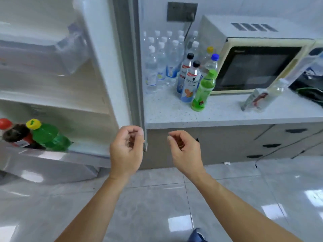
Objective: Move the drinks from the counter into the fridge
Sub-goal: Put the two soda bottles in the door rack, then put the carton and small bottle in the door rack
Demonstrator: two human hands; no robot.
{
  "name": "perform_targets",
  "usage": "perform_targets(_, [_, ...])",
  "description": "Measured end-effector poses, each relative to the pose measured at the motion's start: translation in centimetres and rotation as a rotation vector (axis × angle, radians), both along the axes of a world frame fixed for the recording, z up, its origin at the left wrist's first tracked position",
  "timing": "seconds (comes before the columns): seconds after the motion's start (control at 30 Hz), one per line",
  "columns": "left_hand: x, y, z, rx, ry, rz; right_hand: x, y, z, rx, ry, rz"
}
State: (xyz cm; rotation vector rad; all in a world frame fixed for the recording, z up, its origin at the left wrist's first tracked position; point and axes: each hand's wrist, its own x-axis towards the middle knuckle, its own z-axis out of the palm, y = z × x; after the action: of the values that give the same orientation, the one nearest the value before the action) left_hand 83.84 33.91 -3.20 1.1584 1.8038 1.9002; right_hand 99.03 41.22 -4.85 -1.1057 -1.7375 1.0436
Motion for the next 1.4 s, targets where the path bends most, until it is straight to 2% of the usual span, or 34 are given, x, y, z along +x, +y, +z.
perform_targets(0.1, [3.4,3.8,-1.3,-0.163,-0.046,-0.215,5.3,2.5,-1.9,-0.028,-0.044,-0.153])
perform_targets(0.2, [6.8,7.5,-2.8,-0.301,-0.109,-0.319,10.2,4.8,-3.7,-0.080,-0.058,-0.253])
perform_targets(0.37, [13.0,14.4,-4.5,-0.412,-0.195,-0.375,17.6,10.5,-5.6,-0.153,-0.034,-0.368])
perform_targets(0.63, [23.6,27.1,-5.5,-0.531,-0.176,-0.395,30.1,22.7,-7.7,-0.301,0.045,-0.521])
perform_targets(0.87, [29.2,34.7,-6.5,-0.610,-0.131,-0.318,35.6,31.3,-8.5,-0.309,0.006,-0.484])
perform_targets(1.23, [33.0,44.5,-7.3,-0.713,0.013,-0.331,35.0,41.7,-6.8,-0.312,-0.053,-0.362])
perform_targets(1.4, [33.7,47.5,-8.1,-0.686,-0.013,-0.394,34.9,44.1,-7.5,-0.331,0.026,-0.241])
